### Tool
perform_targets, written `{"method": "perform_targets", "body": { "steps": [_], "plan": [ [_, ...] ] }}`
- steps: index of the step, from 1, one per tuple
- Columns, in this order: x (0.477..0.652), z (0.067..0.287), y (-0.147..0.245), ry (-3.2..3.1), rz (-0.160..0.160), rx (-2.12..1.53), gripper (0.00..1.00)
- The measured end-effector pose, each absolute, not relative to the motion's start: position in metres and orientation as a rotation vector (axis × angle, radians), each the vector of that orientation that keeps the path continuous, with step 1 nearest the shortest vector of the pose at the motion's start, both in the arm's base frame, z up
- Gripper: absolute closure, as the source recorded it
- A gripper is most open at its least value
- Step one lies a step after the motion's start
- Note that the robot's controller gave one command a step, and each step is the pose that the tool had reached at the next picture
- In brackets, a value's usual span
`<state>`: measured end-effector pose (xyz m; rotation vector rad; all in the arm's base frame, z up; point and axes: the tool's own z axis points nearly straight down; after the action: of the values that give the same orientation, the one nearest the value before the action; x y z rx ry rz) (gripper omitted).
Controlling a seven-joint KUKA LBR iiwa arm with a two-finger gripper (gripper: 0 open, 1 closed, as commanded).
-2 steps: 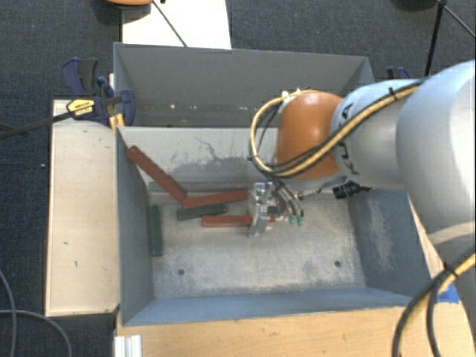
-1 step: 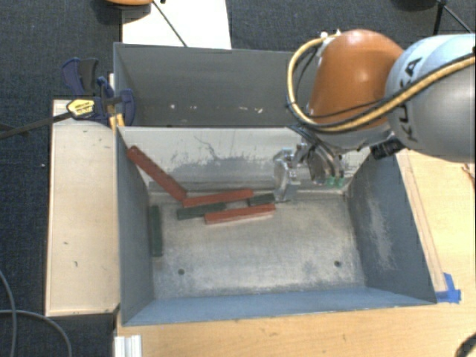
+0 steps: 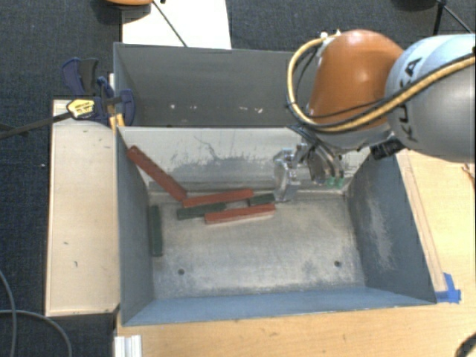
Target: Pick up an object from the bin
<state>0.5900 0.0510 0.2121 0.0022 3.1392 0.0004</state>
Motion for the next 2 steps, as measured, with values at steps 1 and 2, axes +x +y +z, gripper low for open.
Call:
{"method": "perform_targets", "body": {
  "steps": [1, 2],
  "plan": [
    [0.5662, 0.1575, 0.0958, 3.113, 0.001, 0.419, 0.0],
    [0.5644, 0.1537, 0.0994, 3.11, 0.002, 0.446, 0.0]
  ]
}}
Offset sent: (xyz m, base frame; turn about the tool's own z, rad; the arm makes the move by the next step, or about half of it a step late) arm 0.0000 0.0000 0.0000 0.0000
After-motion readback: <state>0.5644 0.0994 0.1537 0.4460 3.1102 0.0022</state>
